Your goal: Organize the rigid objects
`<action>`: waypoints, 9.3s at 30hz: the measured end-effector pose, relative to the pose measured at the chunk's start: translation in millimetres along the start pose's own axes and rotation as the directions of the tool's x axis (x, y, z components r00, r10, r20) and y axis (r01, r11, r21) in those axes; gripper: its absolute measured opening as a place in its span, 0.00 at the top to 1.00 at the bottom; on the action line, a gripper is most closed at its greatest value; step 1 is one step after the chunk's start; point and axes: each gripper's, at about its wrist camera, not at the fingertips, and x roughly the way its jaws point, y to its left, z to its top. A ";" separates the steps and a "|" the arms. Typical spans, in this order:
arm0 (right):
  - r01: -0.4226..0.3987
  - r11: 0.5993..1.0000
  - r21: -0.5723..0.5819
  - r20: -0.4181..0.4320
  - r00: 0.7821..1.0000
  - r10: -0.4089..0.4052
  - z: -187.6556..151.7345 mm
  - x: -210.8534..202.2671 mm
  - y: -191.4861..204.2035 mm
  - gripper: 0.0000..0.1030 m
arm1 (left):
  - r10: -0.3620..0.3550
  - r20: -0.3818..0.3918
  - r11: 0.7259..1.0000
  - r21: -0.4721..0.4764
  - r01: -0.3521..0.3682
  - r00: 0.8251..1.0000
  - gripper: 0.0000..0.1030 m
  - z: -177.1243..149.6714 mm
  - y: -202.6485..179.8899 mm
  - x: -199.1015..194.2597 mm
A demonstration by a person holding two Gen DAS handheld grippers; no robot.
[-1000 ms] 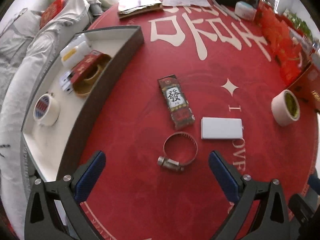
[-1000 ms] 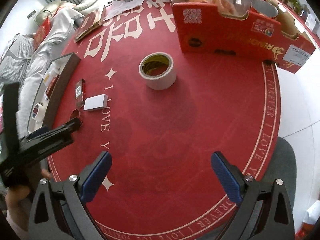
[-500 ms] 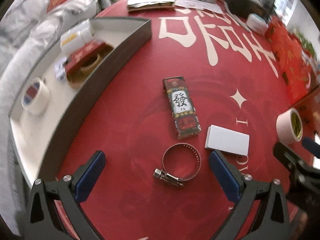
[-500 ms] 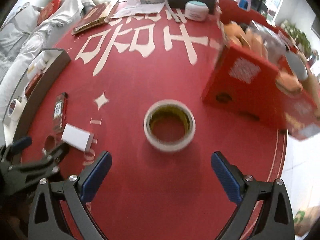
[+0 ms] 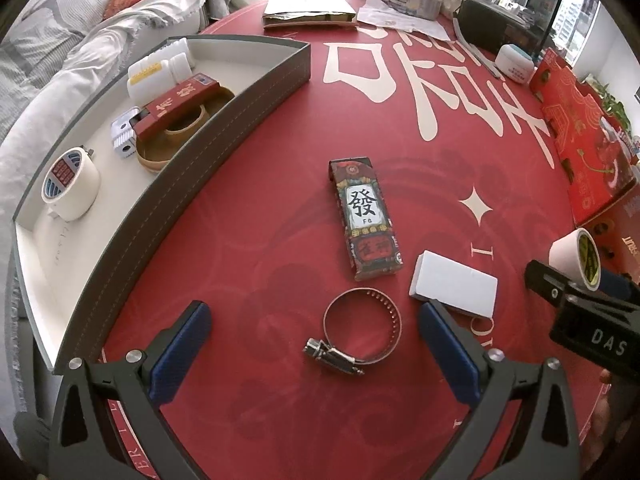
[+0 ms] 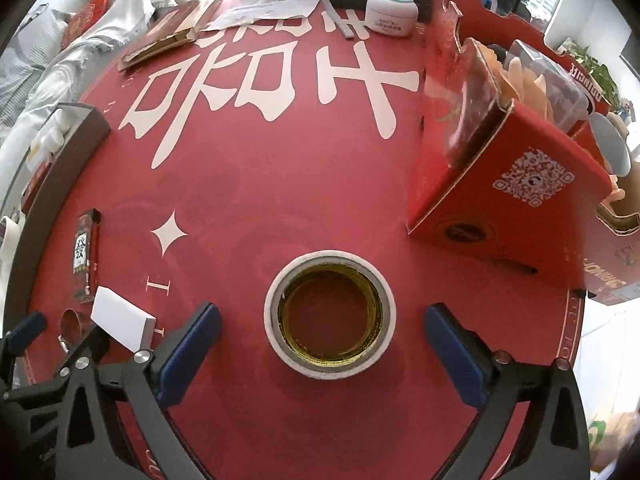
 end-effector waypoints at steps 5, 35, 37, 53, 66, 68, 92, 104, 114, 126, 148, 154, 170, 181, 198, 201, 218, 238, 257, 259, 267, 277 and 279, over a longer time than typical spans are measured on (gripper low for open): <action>-0.001 1.000 -0.011 -0.014 1.000 0.001 -1.4 -0.9 -0.2 0.01 | -0.008 -0.011 1.000 0.021 0.009 1.000 0.00 3.6 -1.7 0.6; -0.080 0.995 0.060 -0.097 0.992 0.086 1.9 -12.8 -2.8 0.51 | -0.098 -0.096 0.993 0.062 0.104 0.991 0.65 -4.7 -10.2 -24.6; -0.101 0.992 0.073 -0.080 0.991 0.107 -9.1 -24.1 -7.6 0.51 | -0.107 -0.090 0.992 0.057 0.112 0.990 0.65 -7.9 -10.6 -36.5; -0.304 0.952 -0.031 0.349 0.889 0.295 17.9 -214.0 8.1 0.51 | -0.192 0.293 0.977 -0.034 0.210 0.937 0.64 58.4 12.1 -236.6; -0.380 0.905 -0.191 0.403 0.810 0.425 98.2 -270.0 91.3 0.51 | 0.045 0.465 0.968 -0.241 0.078 0.884 0.64 103.7 108.4 -285.8; -0.380 0.900 -0.213 0.382 0.816 0.435 104.9 -263.5 108.9 0.51 | 0.075 0.445 0.958 -0.282 0.060 0.893 0.64 102.7 125.2 -274.1; -0.345 0.900 -0.267 0.047 0.928 0.369 97.5 -111.5 214.1 0.51 | 0.168 0.086 0.916 -0.381 -0.124 0.982 0.64 73.7 186.4 -89.3; -0.331 0.900 -0.282 -0.020 0.940 0.339 109.6 -73.1 233.5 0.51 | 0.158 0.016 0.920 -0.366 -0.141 0.987 0.64 77.0 188.5 -56.4; -0.320 0.903 -0.285 -0.040 0.946 0.322 117.5 -54.9 238.0 0.51 | 0.155 -0.005 0.919 -0.367 -0.146 0.988 0.64 81.3 192.6 -45.4; -0.310 0.916 -0.256 -0.048 0.950 0.309 121.2 -41.3 234.2 0.51 | 0.152 -0.019 0.918 -0.367 -0.148 0.988 0.64 82.9 194.7 -37.9; -0.290 0.916 -0.277 -0.010 0.954 0.299 127.6 -34.2 240.4 0.51 | 0.145 -0.029 0.915 -0.377 -0.145 0.989 0.64 88.4 198.9 -30.6; -0.294 0.911 -0.290 -0.018 0.953 0.302 129.9 -29.6 245.6 0.51 | 0.151 -0.025 0.916 -0.372 -0.150 0.988 0.64 92.4 198.8 -28.4; -0.300 0.893 -0.335 -0.019 0.950 0.312 129.6 -23.8 259.4 0.51 | 0.175 -0.023 0.917 -0.359 -0.172 0.984 0.64 99.0 198.2 -22.3; -0.291 0.883 -0.369 -0.043 0.954 0.297 128.3 -18.5 271.1 0.50 | 0.163 -0.007 0.921 -0.357 -0.155 0.987 0.20 98.3 198.5 -20.1; -0.269 0.944 -0.193 0.018 0.961 0.277 104.9 -49.5 178.8 0.09 | 0.155 0.023 0.939 -0.316 -0.140 0.988 0.00 81.1 179.5 -55.3; -0.214 0.961 -0.176 -0.009 0.976 0.216 88.0 -39.4 152.8 0.09 | 0.143 0.022 0.946 -0.295 -0.130 0.990 0.00 73.7 170.9 -57.6; -0.138 0.924 -0.358 -0.126 0.987 0.099 43.1 5.0 185.4 0.56 | 0.144 -0.025 0.960 -0.238 -0.146 0.989 0.00 54.8 154.5 -56.5; -0.252 0.923 -0.289 -0.048 0.967 0.249 -55.1 -59.2 66.6 0.04 | 0.006 -0.010 0.997 0.074 -0.005 1.000 0.00 -1.2 53.4 -78.2; -0.233 0.970 0.071 -0.047 0.970 0.237 -80.3 -65.0 -13.9 0.04 | -0.137 0.057 0.658 0.751 0.048 0.989 0.00 -51.6 -43.0 -37.1; -0.235 0.970 0.065 -0.046 0.970 0.238 -79.5 -64.4 -11.7 0.04 | -0.154 0.046 0.667 0.742 0.070 0.987 0.00 -50.4 -39.5 -35.8; -0.241 0.969 0.059 -0.046 0.969 0.244 -79.9 -67.2 -8.8 0.04 | -0.250 -0.113 0.735 0.624 0.265 0.962 0.18 -42.0 -24.9 -27.6; -0.223 0.973 0.064 -0.070 0.971 0.228 -62.6 -58.4 11.2 0.04 | -0.045 -0.007 0.965 0.258 0.045 0.999 0.30 -32.3 17.2 -26.7; -0.213 0.974 0.080 -0.083 0.972 0.219 -52.5 -51.2 22.8 0.04 | -0.026 -0.032 0.992 0.119 0.030 0.999 0.30 -25.6 34.8 -22.0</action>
